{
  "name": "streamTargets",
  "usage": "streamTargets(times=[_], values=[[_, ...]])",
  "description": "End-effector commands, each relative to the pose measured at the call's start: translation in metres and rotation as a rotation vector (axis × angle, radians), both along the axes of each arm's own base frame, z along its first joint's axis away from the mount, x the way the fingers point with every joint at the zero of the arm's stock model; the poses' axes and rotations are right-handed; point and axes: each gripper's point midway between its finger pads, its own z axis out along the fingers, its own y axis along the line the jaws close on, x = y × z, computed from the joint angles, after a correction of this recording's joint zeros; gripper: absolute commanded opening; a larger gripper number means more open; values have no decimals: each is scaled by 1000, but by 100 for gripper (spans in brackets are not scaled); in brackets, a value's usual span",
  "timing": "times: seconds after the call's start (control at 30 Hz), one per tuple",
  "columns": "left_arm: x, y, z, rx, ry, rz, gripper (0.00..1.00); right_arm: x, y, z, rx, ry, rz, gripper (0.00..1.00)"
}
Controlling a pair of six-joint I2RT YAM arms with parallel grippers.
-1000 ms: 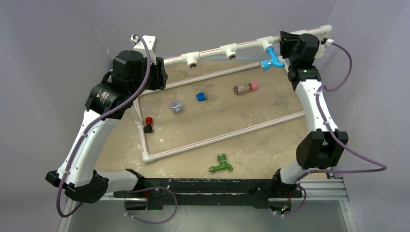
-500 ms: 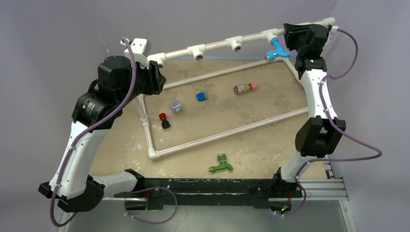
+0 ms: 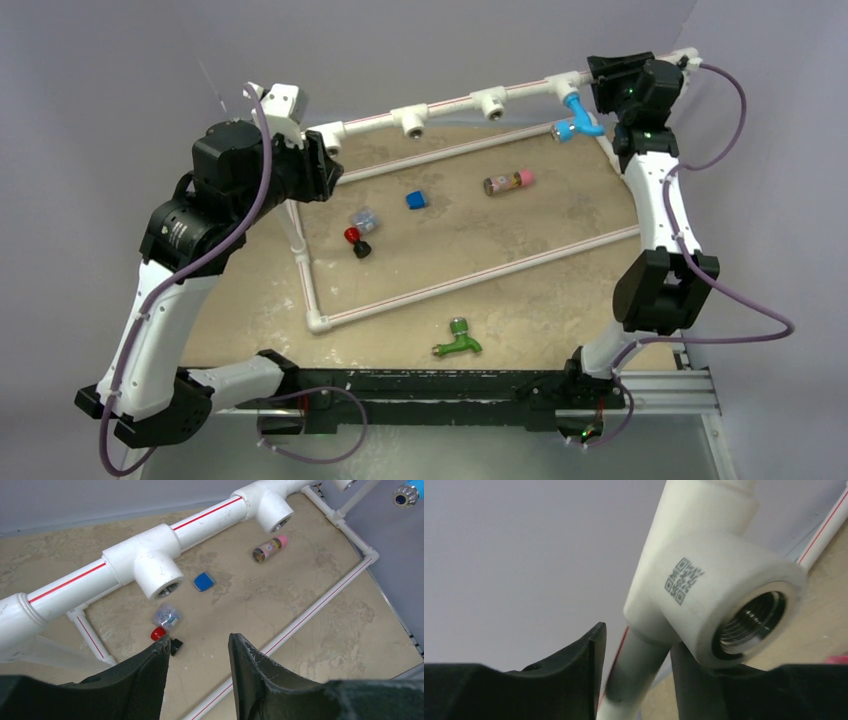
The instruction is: Install the water faucets
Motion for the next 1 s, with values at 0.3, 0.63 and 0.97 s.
streamTargets(times=[0.3, 0.63, 0.97], values=[[-11, -3, -4, -26, -3, -44, 48, -54, -5, 30, -298, 17, 28, 83], [-20, -5, -3, -38, -14, -82, 51, -127, -6, 58, -405, 3, -14, 87], [-37, -21, 2, -72, -12, -203, 52, -215, 47, 46, -522, -1, 228, 84]])
